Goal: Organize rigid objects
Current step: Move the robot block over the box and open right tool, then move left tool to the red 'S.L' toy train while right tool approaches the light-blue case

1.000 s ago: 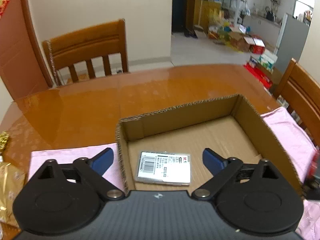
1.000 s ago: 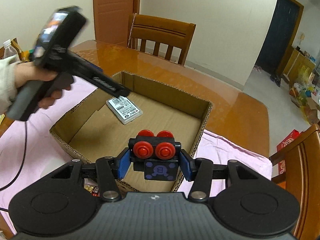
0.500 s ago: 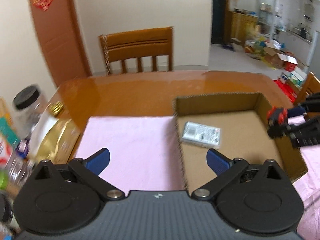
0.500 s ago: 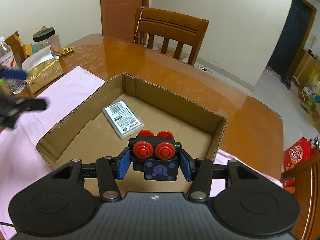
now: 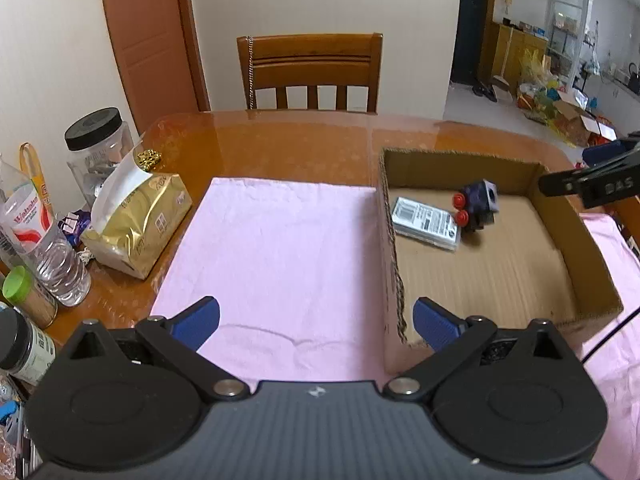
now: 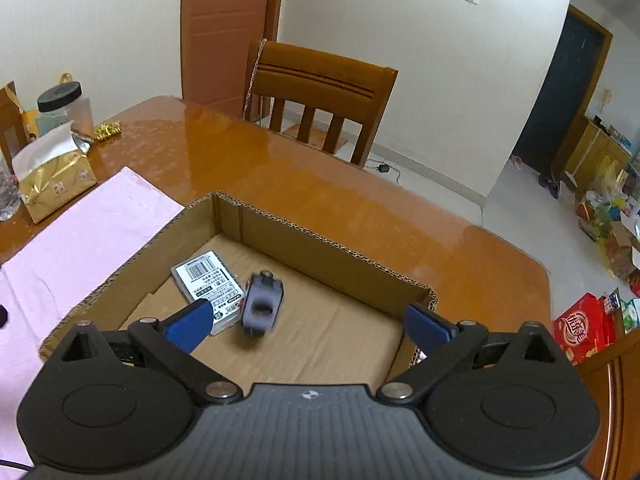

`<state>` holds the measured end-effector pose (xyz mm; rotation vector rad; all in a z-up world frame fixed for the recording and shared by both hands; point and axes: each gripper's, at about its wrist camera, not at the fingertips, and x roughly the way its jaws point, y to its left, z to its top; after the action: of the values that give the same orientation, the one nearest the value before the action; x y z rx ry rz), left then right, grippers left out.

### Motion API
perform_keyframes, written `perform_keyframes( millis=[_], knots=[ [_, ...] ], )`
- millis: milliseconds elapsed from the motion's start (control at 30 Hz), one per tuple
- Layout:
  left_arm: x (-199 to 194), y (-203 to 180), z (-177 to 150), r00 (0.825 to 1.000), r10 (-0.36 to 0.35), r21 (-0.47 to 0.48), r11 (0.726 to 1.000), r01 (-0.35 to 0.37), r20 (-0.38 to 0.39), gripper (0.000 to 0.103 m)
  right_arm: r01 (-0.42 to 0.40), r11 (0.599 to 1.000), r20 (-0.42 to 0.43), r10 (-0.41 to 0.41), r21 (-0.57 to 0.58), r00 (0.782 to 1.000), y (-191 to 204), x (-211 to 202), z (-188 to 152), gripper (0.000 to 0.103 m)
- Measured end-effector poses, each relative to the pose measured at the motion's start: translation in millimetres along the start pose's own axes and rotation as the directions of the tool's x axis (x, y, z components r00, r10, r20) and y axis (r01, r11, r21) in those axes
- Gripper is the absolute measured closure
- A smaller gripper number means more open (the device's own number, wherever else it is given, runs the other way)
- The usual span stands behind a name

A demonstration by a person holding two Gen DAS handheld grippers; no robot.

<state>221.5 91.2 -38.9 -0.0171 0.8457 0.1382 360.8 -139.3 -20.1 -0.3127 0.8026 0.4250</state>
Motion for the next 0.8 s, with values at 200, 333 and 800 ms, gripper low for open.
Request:
perform_keyframes(
  millis=[200, 333, 800],
  knots=[
    [-8, -8, -13, 1.000, -0.013, 0.017, 1.000, 0.013, 0.000, 0.001, 0.022, 0.999, -0.004, -0.022, 0.032, 1.000, 1, -28, -28, 0.000],
    [-15, -14, -22, 1.000, -0.027, 0.034, 0.999, 0.027, 0.008, 0.001, 0.053, 0.996, -0.023, -0.052, 0.069, 0.998, 3, -48, -56, 0.000],
    [-11, -49, -67, 0.985, -0.119, 0.069, 0.989, 0.128, -0.122, 0.001, 0.167, 0.972, -0.089, -0.153, 0.168, 0.984, 42, -84, -163, 0.000]
  ],
)
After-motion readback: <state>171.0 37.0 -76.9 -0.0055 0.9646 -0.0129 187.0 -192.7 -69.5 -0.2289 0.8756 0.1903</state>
